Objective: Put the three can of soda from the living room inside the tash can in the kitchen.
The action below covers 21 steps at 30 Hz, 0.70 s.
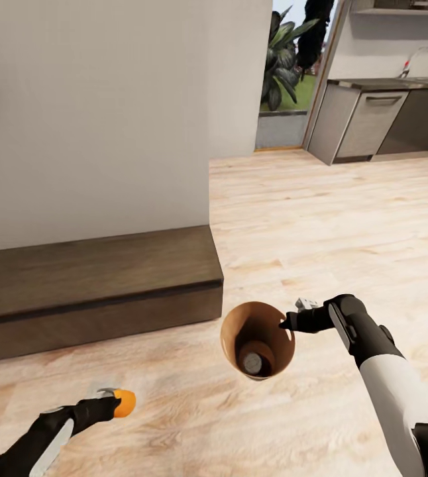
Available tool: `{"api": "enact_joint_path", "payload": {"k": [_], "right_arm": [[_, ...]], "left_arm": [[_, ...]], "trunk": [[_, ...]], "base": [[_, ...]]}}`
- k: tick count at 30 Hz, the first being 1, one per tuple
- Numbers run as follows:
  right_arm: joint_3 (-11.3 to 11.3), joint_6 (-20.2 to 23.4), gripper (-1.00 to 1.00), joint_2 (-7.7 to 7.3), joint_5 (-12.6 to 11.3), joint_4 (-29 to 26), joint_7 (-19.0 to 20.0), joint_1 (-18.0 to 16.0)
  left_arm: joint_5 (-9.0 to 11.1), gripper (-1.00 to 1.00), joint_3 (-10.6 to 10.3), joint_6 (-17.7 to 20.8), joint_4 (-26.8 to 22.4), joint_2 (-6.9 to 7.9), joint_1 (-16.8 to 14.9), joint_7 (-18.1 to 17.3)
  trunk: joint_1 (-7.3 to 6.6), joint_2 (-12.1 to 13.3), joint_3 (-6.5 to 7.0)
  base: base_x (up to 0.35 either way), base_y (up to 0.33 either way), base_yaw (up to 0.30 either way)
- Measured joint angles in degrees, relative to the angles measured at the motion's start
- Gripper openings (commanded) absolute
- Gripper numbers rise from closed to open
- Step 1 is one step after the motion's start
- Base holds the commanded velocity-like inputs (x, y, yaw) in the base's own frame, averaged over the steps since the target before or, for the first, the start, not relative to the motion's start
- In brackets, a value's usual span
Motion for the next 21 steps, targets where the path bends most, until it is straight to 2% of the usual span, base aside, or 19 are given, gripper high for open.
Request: {"api": "enact_joint_path", "payload": {"k": [2, 3, 4, 5, 6, 7, 8, 10, 12, 16, 17, 18, 19, 21], "right_arm": [[0.04, 1.06, -1.0, -0.03, 0.27, 0.07, 0.04, 0.01], [0.09, 1.14, -1.0, -0.05, 0.39, 0.1, 0.03, 0.01], [0.05, 0.96, -1.0, -0.09, 0.44, 0.09, 0.01, 0.0], [0.19, 0.98, -1.0, -0.08, 0.43, 0.16, 0.08, 0.0], [0.27, 1.11, -1.0, -0.06, 0.35, 0.2, 0.11, 0.0], [0.28, 1.07, -1.0, -0.05, 0.24, 0.21, 0.1, 0.0], [0.31, 1.09, -1.0, -0.04, 0.15, 0.24, 0.11, 0.0], [0.36, 1.1, -1.0, -0.01, 0.2, 0.3, 0.11, 0.0], [0.44, 1.04, -1.0, 0.19, 0.43, 0.5, 0.11, 0.0], [0.62, 1.18, -1.0, 0.44, 0.02, 1.45, 0.16, 0.01], [0.71, 1.14, -1.0, 0.53, 0.1, 1.91, 0.17, 0.01], [0.79, 1.15, -1.0, 0.58, 0.27, 2.1, 0.14, 0.01], [0.86, 1.0, -1.0, 0.64, 0.45, 2.22, 0.09, 0.0], [1.31, 0.99, -1.0, 0.83, 0.55, 2.42, 0.13, -0.01]], "left_arm": [[-0.49, -1.0, 0.02, 4.87, -5.1, 0.08, -1.68, -0.05], [0.12, -1.0, 0.01, 6.67, -8.55, 0.08, -2.55, -0.14], [-0.02, -1.0, 0.01, 10.16, -11.39, 0.12, -4.51, -0.35], [-0.3, -1.0, -0.03, 18.82, -15.65, 0.46, -9.04, -2.64], [0.26, -1.0, 0.01, 21.07, -18.51, 0.59, -15.3, -3.5], [-0.02, -1.0, 0.02, 22.85, -18.76, 0.72, -17.84, -4.41], [-0.29, -1.0, 0.0, 24.5, -19.05, 0.84, -17.93, -5.45], [-0.14, -1.0, 0.01, 27.35, -19.23, 1.0, -21.8, -8.06], [0.09, -1.0, -0.03, 30.59, -18.48, 1.15, -27.59, -13.13], [-0.36, -1.0, -0.23, 34.71, -16.19, 1.32, -34.08, -21.19], [-0.67, -1.0, -0.47, 36.1, -14.29, 1.21, -37.34, -25.1], [0.02, -1.0, -0.63, 36.88, -13.23, 1.12, -39.31, -27.06], [-0.74, -1.0, -0.9, 36.88, -12.2, 0.99, -40.98, -28.77], [-0.51, -1.0, -2.28, 36.88, -10.36, 0.37, -44.2, -31.6]], "trunk": [[-0.43, 0.81, 0.35], [-0.66, 1.2, 0.54], [-0.88, 1.6, 0.72], [-1.09, 2.01, 0.88], [-1.32, 2.41, 1.08], [-1.54, 2.81, 1.26], [-1.75, 3.21, 1.43], [-2.2, 4.01, 1.8], [-2.64, 4.81, 2.16], [-3.51, 6.42, 2.87], [-3.73, 6.82, 3.05], [-3.96, 7.22, 3.23], [-4.17, 7.62, 3.41], [-4.61, 8.42, 3.77]], "base": [[0.0, 0.0, 0.0], [0.0, 0.0, 0.0], [0.0, 0.0, 0.0], [0.0, 0.0, 0.0], [0.0, 0.0, 0.0], [0.0, 0.0, 0.0], [0.0, 0.0, 0.0], [0.0, 0.0, 0.0], [0.0, 0.0, 0.0], [0.0, 0.0, 0.0], [0.0, 0.0, 0.0], [0.0, 0.0, 0.0], [0.0, 0.0, 0.0], [0.0, 0.0, 0.0]]}}
